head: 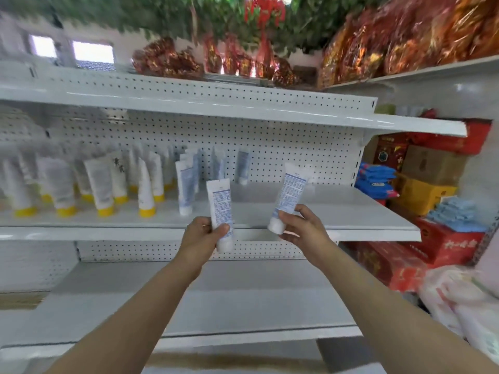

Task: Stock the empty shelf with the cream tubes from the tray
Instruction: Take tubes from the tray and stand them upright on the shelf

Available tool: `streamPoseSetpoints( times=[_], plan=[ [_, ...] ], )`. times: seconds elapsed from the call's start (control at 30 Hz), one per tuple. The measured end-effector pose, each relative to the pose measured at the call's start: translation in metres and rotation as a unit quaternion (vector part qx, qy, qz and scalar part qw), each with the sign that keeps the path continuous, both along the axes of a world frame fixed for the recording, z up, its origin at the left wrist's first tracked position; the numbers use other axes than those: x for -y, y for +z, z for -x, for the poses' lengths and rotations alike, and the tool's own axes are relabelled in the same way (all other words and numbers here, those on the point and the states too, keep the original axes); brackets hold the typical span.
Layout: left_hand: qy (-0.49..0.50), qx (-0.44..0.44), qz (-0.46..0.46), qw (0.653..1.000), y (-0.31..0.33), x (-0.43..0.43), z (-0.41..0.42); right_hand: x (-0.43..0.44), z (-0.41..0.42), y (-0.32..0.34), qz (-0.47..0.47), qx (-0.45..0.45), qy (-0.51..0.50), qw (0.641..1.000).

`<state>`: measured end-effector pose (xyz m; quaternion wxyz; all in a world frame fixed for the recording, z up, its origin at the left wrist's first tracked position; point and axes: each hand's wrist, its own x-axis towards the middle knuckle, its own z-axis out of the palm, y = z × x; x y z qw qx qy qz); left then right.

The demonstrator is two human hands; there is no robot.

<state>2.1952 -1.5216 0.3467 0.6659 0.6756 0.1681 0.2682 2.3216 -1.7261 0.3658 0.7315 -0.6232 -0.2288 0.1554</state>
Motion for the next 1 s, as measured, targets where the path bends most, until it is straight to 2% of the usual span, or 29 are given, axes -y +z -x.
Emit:
streamPoseSetpoints(
  times=[0.17,0.33,0.53,0.77,1.0],
  plan=[
    [0.052,0.029,-0.015,0.998,0.009,-0.028,-0.026,-0.050,-0.052,0.022,0.030,0.038,-0.021,0.999],
    [0.083,0.037,-0.046,0.995,0.005,-0.047,-0.065,-0.089,-0.118,0.016,0.066,0.057,-0.050,0.995],
    [0.079,0.037,-0.077,0.993,-0.001,-0.064,-0.103,-0.131,-0.189,-0.006,0.168,0.102,-0.100,0.975],
    [0.078,0.024,-0.085,0.993,-0.008,-0.077,-0.116,-0.179,-0.214,-0.012,0.226,0.148,-0.121,0.955],
    [0.078,0.037,-0.087,0.992,-0.009,-0.074,-0.116,-0.204,-0.232,-0.012,0.237,0.171,-0.122,0.949]
  ],
)
